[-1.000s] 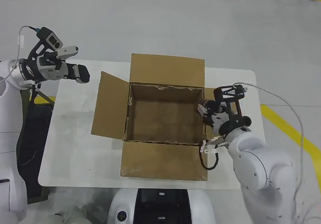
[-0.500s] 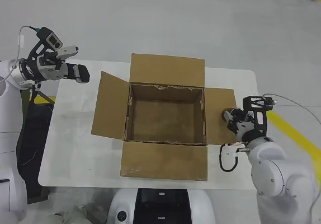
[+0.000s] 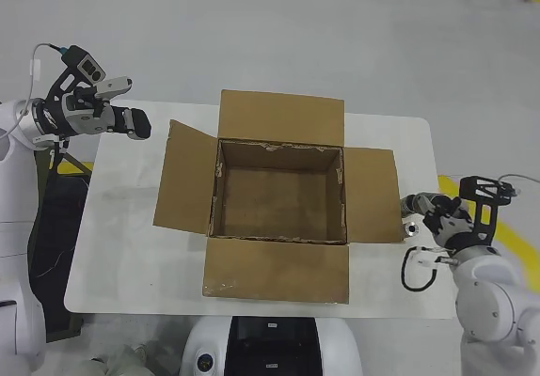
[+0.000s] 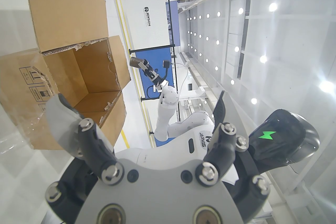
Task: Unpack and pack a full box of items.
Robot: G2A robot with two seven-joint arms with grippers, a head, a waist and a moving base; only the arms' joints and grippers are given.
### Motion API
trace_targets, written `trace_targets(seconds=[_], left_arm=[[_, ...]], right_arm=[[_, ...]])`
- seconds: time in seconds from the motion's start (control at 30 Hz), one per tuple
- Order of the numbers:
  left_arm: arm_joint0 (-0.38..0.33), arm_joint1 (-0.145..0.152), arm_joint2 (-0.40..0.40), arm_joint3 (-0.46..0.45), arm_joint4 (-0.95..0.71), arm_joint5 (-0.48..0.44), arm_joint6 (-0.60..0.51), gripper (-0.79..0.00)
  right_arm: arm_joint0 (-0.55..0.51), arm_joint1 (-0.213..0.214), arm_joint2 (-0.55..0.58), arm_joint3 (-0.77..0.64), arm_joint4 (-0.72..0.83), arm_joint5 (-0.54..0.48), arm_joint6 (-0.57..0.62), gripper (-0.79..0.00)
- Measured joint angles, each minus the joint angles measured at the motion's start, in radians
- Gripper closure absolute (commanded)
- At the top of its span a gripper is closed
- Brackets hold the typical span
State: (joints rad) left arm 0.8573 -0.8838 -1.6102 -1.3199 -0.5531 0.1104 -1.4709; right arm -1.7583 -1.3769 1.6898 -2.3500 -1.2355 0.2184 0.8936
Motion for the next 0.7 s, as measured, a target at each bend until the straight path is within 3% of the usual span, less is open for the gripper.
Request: trace_targets(seconds=[0.7], left_arm=[[0.0, 0.0, 0.0, 0.0, 0.0, 0.0, 0.0, -0.785]], right_arm=[[-0.194, 0.006, -0.006, 0.0, -0.014, -0.076, -0.088, 0.0]])
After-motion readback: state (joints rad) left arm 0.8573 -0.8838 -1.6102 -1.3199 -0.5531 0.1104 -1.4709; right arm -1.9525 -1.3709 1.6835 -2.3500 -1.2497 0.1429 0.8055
